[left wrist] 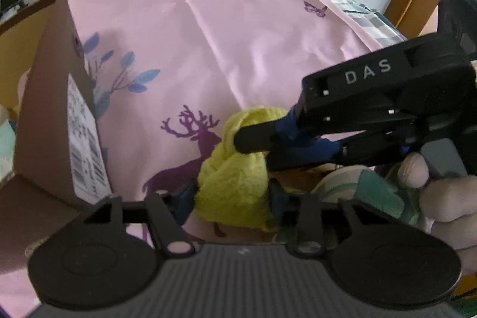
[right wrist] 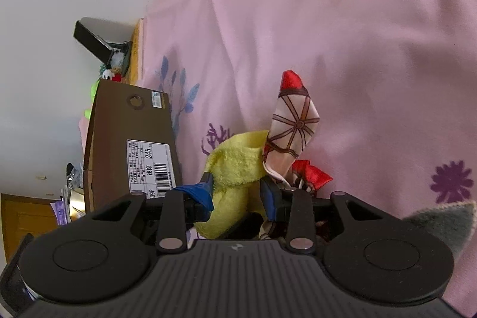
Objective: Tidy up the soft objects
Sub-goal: 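Carry the yellow towel with the right gripper into the box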
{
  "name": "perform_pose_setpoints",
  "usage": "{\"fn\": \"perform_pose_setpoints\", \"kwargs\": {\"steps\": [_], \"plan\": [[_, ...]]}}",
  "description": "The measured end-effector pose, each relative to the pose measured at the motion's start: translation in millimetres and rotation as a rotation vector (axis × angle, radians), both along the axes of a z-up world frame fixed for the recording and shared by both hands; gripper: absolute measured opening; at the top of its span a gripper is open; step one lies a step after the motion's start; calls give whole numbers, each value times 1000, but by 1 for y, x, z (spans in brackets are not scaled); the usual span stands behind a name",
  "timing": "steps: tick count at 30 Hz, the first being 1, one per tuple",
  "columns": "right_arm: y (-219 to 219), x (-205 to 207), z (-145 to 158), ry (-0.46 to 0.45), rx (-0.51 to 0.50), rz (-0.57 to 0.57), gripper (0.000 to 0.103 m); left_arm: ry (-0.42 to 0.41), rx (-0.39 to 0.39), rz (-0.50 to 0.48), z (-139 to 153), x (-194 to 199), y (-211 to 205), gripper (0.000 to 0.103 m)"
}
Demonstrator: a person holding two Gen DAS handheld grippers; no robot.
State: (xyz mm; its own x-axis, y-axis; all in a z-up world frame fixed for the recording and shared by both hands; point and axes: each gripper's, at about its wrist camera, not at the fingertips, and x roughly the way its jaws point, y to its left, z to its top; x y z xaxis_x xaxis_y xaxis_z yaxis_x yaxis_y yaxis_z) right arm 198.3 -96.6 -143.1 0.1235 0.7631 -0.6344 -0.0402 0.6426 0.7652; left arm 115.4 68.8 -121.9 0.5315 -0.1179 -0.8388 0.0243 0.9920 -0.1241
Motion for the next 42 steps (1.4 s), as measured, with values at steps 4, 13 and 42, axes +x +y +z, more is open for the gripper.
{"fn": "perform_pose_setpoints", "kwargs": {"steps": [4,13,42], "plan": [[9,-1,4,-30,25,56,15,-2,-60,23,1,-4,7,33],[10,-9,74,-282,121,98,12,-215,-11,10,66,-23,11,33],[299,-55,88,-250,-61,479,11,-35,86,273,67,-97,246,34]]}}
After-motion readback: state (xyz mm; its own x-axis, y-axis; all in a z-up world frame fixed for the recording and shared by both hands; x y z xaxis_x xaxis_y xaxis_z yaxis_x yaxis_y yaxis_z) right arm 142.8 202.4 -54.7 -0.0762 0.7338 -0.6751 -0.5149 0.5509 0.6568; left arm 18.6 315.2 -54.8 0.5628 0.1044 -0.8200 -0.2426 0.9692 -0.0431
